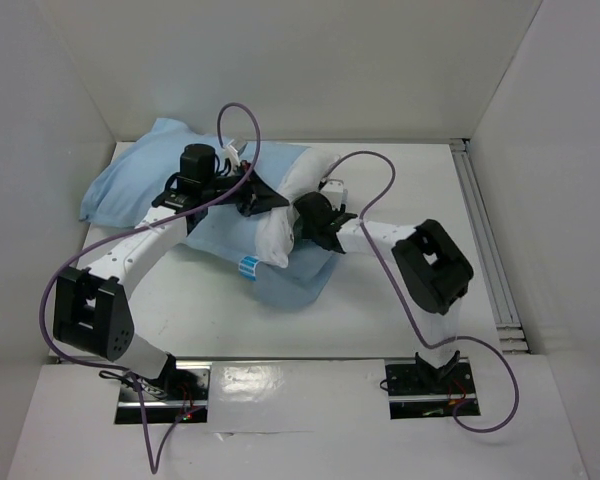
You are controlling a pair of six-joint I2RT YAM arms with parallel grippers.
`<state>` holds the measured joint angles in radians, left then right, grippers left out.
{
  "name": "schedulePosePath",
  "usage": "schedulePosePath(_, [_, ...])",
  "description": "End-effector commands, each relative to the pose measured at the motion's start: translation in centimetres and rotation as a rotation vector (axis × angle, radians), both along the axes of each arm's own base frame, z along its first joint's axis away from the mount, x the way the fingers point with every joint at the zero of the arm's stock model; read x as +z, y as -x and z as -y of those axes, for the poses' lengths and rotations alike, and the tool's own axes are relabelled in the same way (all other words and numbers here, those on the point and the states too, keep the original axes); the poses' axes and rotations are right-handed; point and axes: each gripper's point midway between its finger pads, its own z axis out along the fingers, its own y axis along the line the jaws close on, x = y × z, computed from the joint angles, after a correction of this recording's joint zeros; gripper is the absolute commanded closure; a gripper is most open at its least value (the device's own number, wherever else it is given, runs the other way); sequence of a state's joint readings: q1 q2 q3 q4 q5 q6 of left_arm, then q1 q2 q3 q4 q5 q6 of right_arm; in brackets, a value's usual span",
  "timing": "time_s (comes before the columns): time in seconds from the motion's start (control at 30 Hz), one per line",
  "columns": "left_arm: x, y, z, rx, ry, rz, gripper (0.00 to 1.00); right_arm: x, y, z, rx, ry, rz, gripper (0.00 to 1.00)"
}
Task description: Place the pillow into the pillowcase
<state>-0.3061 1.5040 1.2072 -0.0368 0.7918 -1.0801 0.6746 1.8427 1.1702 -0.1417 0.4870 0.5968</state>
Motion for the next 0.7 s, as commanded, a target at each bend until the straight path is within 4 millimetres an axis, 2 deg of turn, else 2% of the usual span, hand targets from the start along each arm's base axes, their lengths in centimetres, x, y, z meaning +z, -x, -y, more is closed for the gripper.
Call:
schedulePosePath(0.0, [5.7, 1.2, 0.8, -0.084, 0.094, 0.146, 1.00, -1.2, -2.5, 1.5, -0.110, 0.138, 0.057, 0.40])
schedulePosePath(0.07, [5.6, 1.5, 0.7, -0.084, 0.092, 0.137, 1.00, -1.3, -2.7, 1.9, -0.132, 0.167, 0.063, 0.52])
schedulePosePath(0.1, [5.6, 1.2, 0.4, -0.073, 0.091, 0.138, 1.00, -1.5, -2.9, 1.8, -0.132, 0.167, 0.063, 0.66])
schedulePosePath(0.13, [6.0, 1.5, 0.3, -0.073, 0.094, 0.149, 1.00, -1.4, -2.9, 2.0, -0.140, 0.174, 0.068, 0.89])
schedulePosePath(0.17, [5.7, 1.2, 0.0, -0.062, 0.091, 0.141, 1.00, -0.8, -3.0, 1.9, -0.141, 0.166, 0.077, 1.00])
schedulePosePath(0.27, [6.0, 1.2, -0.5, -0.052, 0.093, 0.151, 1.00, 1.0, -2.8, 2.2, -0.163, 0.139, 0.100, 1.00])
schedulePosePath(0.37, [5.4, 0.8, -0.9, -0.030, 0.084, 0.133, 1.00, 3.3, -1.5, 3.4, -0.187, 0.103, 0.134, 1.00])
schedulePosePath(0.4, [5.2, 0.7, -1.3, -0.020, 0.083, 0.130, 1.00, 3.0, -0.8, 4.5, -0.196, 0.105, 0.132, 1.00])
schedulePosePath(0.43, [4.9, 0.8, -1.3, -0.019, 0.081, 0.121, 1.00, 5.2, -0.5, 4.1, -0.184, 0.033, 0.167, 1.00])
schedulePosePath(0.5, [4.4, 0.5, -1.8, -0.004, 0.062, 0.120, 1.00, 6.8, 0.2, 5.3, -0.185, -0.068, 0.182, 1.00])
schedulePosePath(0.53, [4.4, 0.5, -1.8, -0.004, 0.062, 0.120, 1.00, 7.5, 0.3, 6.3, -0.213, -0.097, 0.204, 1.00])
schedulePosePath(0.6, [3.7, 0.2, -2.2, 0.013, 0.048, 0.107, 1.00, 8.6, 0.7, 6.3, -0.177, -0.216, 0.209, 1.00])
schedulePosePath(0.63, [3.1, 0.3, -2.2, 0.010, 0.038, 0.098, 1.00, 8.2, 0.8, 7.9, -0.198, -0.255, 0.204, 1.00])
schedulePosePath(0.67, [2.9, 0.2, -2.3, 0.020, 0.032, 0.089, 1.00, 10.6, 0.9, 7.4, -0.153, -0.358, 0.243, 1.00])
